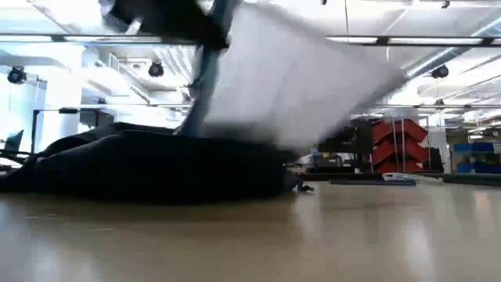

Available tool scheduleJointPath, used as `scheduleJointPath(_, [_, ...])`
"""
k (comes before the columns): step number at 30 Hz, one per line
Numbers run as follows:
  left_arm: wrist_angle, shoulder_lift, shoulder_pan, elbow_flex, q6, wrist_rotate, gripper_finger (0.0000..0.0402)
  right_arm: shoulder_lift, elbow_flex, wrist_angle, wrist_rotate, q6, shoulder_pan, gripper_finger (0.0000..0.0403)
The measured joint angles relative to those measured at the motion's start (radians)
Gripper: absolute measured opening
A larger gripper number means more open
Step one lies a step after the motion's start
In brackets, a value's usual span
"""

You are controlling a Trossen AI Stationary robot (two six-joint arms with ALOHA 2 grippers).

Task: Unpack backpack
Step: Open the white zip bag

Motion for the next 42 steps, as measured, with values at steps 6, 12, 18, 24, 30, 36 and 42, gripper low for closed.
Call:
scheduleJointPath(6, [-0.283,-0.012,-0.002,-0.002,-0.277,0.052,0.0,-0.012,-0.004,-0.035,0.007,0.028,0.004,0.0001])
scheduleJointPath(12, [-0.274,-0.015,-0.005,-0.002,-0.303,0.049,0.0,0.019,-0.002,0.03,-0.021,-0.021,0.004,0.0001])
scheduleJointPath(18, [-0.245,-0.016,-0.012,0.007,-0.281,0.051,0.0,0.089,-0.002,0.103,-0.128,-0.145,-0.006,0.0003])
scheduleJointPath(24, [-0.1,-0.017,-0.027,0.015,-0.11,0.105,0.0,0.099,-0.002,0.126,-0.087,-0.208,-0.035,0.006])
scheduleJointPath(30, [0.065,-0.017,-0.029,0.016,0.095,0.152,0.0,0.128,-0.002,0.175,-0.277,-0.156,-0.086,0.0139])
scheduleJointPath(36, [0.096,-0.017,-0.029,0.016,0.148,0.179,0.0,0.146,-0.002,0.173,-0.306,-0.164,-0.086,0.014])
scheduleJointPath(42, [0.093,-0.017,-0.028,0.016,0.148,0.189,0.0,0.118,0.004,0.16,-0.368,-0.126,-0.062,0.0111])
